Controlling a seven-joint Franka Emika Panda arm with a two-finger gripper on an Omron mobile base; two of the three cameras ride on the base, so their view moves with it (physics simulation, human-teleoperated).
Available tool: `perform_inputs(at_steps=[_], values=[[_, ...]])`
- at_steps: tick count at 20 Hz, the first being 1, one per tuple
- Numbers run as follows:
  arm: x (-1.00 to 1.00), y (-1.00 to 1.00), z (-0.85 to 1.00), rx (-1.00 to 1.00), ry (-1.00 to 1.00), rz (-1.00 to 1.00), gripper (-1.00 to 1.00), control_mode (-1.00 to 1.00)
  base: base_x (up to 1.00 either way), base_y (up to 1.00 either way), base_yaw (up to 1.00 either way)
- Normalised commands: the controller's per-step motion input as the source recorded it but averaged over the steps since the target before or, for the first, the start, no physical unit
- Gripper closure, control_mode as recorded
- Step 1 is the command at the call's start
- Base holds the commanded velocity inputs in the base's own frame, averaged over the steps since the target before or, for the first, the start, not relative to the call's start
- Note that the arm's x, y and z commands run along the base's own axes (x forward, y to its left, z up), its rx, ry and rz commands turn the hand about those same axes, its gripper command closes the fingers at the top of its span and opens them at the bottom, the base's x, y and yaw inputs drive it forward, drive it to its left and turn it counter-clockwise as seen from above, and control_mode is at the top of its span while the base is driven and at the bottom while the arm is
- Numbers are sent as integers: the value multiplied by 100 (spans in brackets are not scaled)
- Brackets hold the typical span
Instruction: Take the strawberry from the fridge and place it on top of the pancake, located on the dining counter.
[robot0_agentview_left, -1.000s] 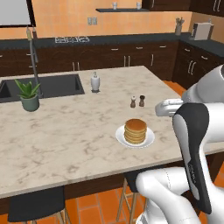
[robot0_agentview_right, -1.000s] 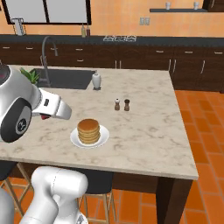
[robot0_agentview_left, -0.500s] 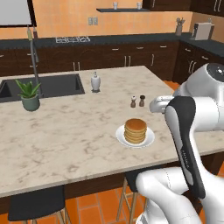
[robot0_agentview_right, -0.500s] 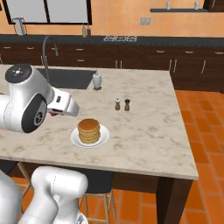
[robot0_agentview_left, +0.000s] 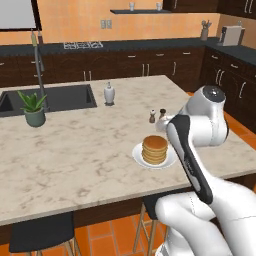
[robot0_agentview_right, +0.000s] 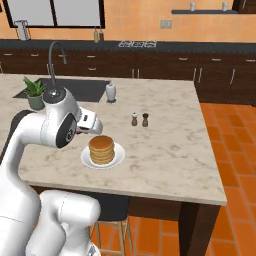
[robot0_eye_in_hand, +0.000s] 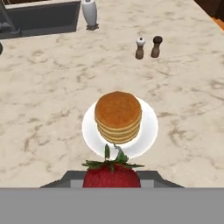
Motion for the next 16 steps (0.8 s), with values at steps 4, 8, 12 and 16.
perform_inputs(at_steps=[4, 8, 12, 16], values=[[60, 1, -34, -1, 22, -2, 100, -100, 0, 0, 0], [42, 1, -14, -1, 14, 0, 100, -100, 0, 0, 0], [41, 0, -23, -1, 1, 0, 100, -100, 0, 0, 0], [36, 0, -38, 0, 0, 0, 100, -100, 0, 0, 0]])
